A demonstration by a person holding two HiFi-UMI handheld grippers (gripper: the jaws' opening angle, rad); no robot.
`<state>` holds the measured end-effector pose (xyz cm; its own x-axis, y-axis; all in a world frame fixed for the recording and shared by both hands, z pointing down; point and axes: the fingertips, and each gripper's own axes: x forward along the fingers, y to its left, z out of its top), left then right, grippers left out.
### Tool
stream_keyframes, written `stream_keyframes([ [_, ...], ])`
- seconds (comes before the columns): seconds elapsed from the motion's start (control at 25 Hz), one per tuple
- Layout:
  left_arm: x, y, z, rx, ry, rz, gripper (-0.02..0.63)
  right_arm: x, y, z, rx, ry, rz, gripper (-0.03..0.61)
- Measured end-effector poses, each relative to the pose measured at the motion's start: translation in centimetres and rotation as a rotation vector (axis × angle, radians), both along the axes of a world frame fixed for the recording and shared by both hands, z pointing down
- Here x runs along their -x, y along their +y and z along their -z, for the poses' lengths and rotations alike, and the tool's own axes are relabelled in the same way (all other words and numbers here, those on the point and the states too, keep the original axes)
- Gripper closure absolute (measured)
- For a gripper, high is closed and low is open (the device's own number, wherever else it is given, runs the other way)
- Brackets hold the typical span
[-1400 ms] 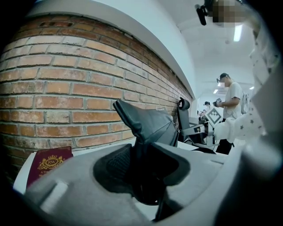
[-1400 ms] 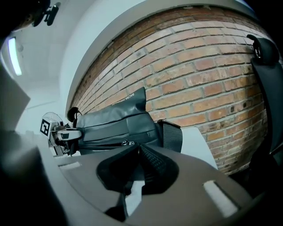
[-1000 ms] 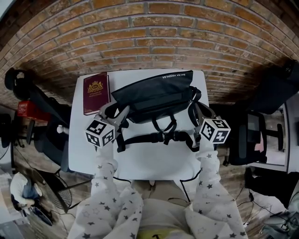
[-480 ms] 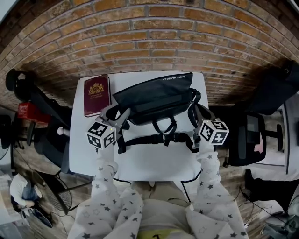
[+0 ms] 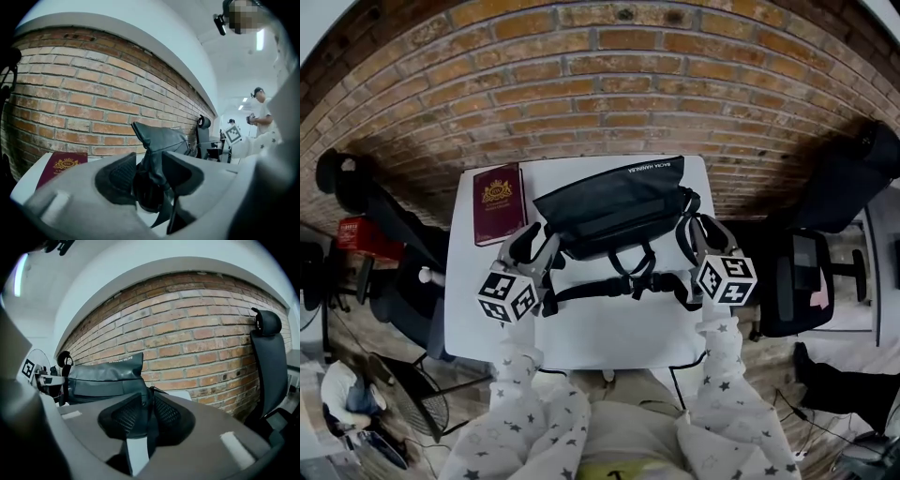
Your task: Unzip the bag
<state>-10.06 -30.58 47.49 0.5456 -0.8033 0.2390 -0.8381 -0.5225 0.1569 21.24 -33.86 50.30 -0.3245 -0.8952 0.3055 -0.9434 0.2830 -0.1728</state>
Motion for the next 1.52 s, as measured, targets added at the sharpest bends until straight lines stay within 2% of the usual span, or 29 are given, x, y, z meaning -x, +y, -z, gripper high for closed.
stream_keyframes([
  [0.08, 0.3, 0.5, 0.6, -0.017, -0.006, 0.017, 0.458, -0.1, 0.5, 0.9, -0.020, 0.004, -0.010, 0.492],
  [0.24, 0.8, 1.6, 1.5, -0.029, -0.029, 0.031, 0.611, 0.8, 1.6, 2.7, -0.074, -0.003, 0.018, 0.568],
  [0.44, 0.3, 2.3, 3.2, -0.054, -0.023, 0.021, 0.615, 2.8, 3.1, 5.4, -0.148, -0.055, 0.078, 0.569],
  [0.64, 0.9, 3.0, 4.6, -0.056, -0.019, 0.012, 0.615, 4.4, 4.7, 8.3, -0.207, -0.066, 0.111, 0.569],
  [1.2, 2.5, 6.0, 8.7, -0.142, 0.015, -0.032, 0.615, 8.4, 9.4, 14.6, -0.338, -0.089, 0.070, 0.569],
  [1.52, 4.9, 6.8, 10.8, -0.193, 0.046, 0.021, 0.615, 10.5, 11.2, 16.5, -0.381, -0.087, 0.060, 0.570],
])
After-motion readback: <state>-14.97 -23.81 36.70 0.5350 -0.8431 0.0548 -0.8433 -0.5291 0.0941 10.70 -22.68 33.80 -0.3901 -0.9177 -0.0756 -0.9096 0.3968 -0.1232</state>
